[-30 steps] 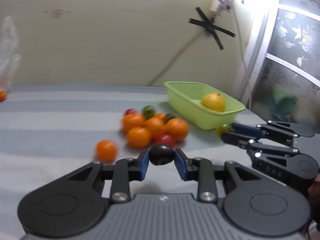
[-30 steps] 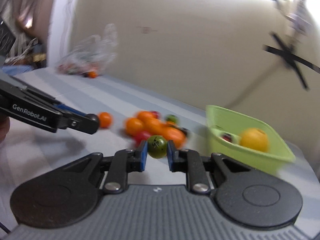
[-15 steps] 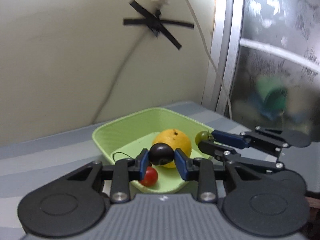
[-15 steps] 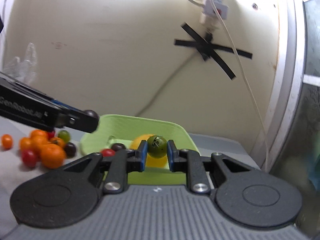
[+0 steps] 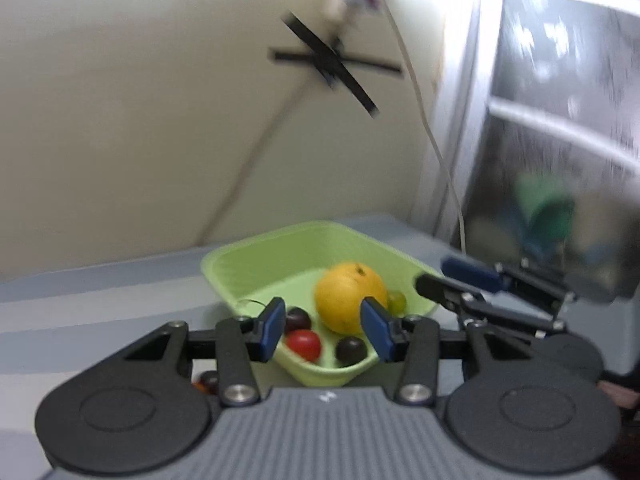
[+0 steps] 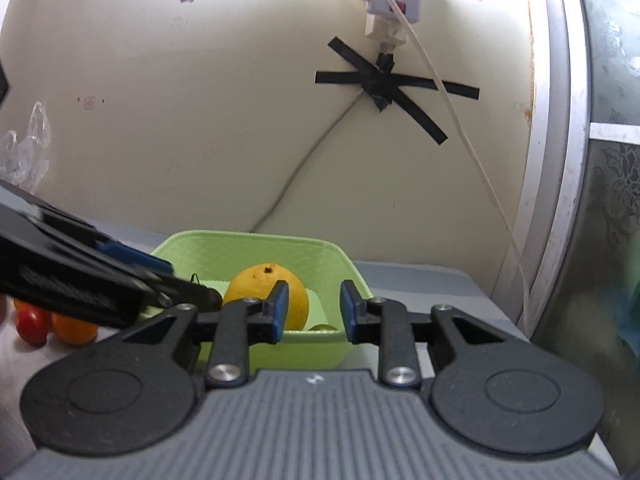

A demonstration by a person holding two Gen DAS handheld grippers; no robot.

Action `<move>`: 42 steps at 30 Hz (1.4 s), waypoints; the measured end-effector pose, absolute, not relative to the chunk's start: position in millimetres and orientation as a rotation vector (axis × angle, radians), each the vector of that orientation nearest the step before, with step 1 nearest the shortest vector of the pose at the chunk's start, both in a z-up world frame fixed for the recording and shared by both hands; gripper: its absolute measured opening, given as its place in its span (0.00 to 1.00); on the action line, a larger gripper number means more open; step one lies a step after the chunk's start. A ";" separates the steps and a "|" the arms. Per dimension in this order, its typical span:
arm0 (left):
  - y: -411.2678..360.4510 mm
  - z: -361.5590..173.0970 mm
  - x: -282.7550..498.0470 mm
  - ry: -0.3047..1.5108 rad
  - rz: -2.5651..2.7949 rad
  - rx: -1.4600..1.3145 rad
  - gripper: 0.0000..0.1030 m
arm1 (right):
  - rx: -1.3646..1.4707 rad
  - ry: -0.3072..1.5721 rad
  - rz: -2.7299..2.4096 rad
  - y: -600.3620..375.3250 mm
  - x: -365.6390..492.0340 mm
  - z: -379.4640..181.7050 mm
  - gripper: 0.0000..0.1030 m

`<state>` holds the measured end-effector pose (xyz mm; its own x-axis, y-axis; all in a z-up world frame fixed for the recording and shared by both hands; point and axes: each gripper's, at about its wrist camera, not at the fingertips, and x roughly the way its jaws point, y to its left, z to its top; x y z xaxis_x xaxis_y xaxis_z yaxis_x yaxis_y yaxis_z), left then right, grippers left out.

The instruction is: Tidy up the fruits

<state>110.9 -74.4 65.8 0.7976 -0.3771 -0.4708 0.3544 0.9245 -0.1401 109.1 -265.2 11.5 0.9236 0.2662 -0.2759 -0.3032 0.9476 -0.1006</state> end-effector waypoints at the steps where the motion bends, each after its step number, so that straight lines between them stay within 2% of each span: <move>1: -59.0 70.9 101.5 0.495 -0.372 -0.074 0.42 | -0.134 0.250 0.295 -266.5 105.8 12.5 0.30; 7: 32.1 77.1 51.4 0.444 -0.145 -0.145 0.42 | -0.080 0.199 0.324 -270.6 95.0 18.6 0.30; 15: 111.7 42.4 3.9 0.505 0.077 -0.273 0.42 | -0.103 0.221 0.404 -253.8 84.9 20.6 0.30; 22: 96.6 26.5 5.9 0.549 0.007 -0.283 0.43 | -0.089 0.318 0.561 -221.2 61.8 15.4 0.30; 25: 81.6 22.7 15.5 0.558 -0.034 -0.254 0.48 | -0.107 0.359 0.618 -204.3 56.0 11.8 0.30; 31: 68.1 10.4 29.4 0.592 -0.070 -0.221 0.48 | -0.127 0.425 0.687 -177.4 59.2 8.5 0.30; 36: 65.0 2.6 40.9 0.629 -0.071 -0.213 0.48 | -0.253 0.391 0.752 -145.6 53.9 10.1 0.30; 39: 65.4 1.1 42.6 0.627 -0.079 -0.219 0.40 | -0.358 0.369 0.789 -126.4 56.1 8.5 0.30; 40: 67.0 0.5 42.3 0.626 -0.098 -0.228 0.31 | -0.401 0.358 0.800 -119.7 55.9 7.3 0.30; 42: 67.3 0.0 40.7 0.620 -0.114 -0.233 0.30 | -0.460 0.342 0.819 -110.7 55.2 5.5 0.30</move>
<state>40.7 67.3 0.0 0.8084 -0.1749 -0.5620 0.0359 0.9677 -0.2496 55.2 -110.7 5.5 0.6376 0.6174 -0.4607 -0.7618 0.5942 -0.2582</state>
